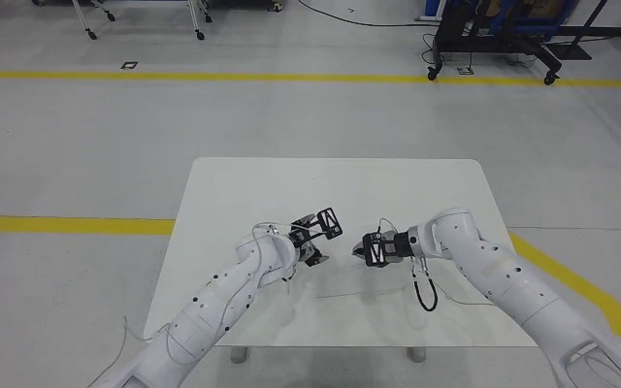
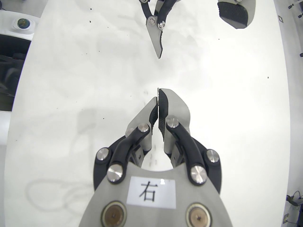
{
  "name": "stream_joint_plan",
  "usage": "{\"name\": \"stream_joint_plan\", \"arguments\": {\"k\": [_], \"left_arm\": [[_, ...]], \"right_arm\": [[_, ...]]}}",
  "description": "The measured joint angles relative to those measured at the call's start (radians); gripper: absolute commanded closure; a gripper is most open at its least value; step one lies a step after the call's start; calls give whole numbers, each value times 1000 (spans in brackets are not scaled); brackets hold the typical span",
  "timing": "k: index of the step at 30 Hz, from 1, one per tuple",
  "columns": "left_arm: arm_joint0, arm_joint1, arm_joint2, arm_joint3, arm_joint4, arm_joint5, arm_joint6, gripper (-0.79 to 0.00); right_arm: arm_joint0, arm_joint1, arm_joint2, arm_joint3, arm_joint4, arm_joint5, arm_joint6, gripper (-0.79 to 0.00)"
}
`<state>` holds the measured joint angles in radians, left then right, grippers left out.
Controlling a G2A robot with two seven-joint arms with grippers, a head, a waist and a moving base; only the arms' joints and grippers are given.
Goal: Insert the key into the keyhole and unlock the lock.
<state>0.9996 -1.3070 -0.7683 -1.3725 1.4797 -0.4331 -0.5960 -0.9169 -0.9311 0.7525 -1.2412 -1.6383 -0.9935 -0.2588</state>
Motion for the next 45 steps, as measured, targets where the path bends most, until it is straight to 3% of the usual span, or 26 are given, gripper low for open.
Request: {"name": "stream_joint_plan", "arguments": {"k": [4, 16, 22, 29, 45], "left_arm": [[16, 3, -24, -34, -37, 1, 47, -785], [17, 3, -25, -34, -37, 1, 47, -785], [17, 3, -25, -34, -37, 1, 47, -785], [17, 3, -25, -34, -37, 1, 47, -785], [17, 3, -25, -34, -37, 1, 47, -785]], "right_arm": [[-18, 13, 28, 8, 6, -11, -79, 0], [-26, 10, 32, 7, 44, -9, -86, 0], [-9, 6, 71, 99, 263, -19, -224, 0], [0, 29, -5, 94, 300, -19, -387, 0], [-4, 28, -2, 94, 305, -17, -379, 0]]}}
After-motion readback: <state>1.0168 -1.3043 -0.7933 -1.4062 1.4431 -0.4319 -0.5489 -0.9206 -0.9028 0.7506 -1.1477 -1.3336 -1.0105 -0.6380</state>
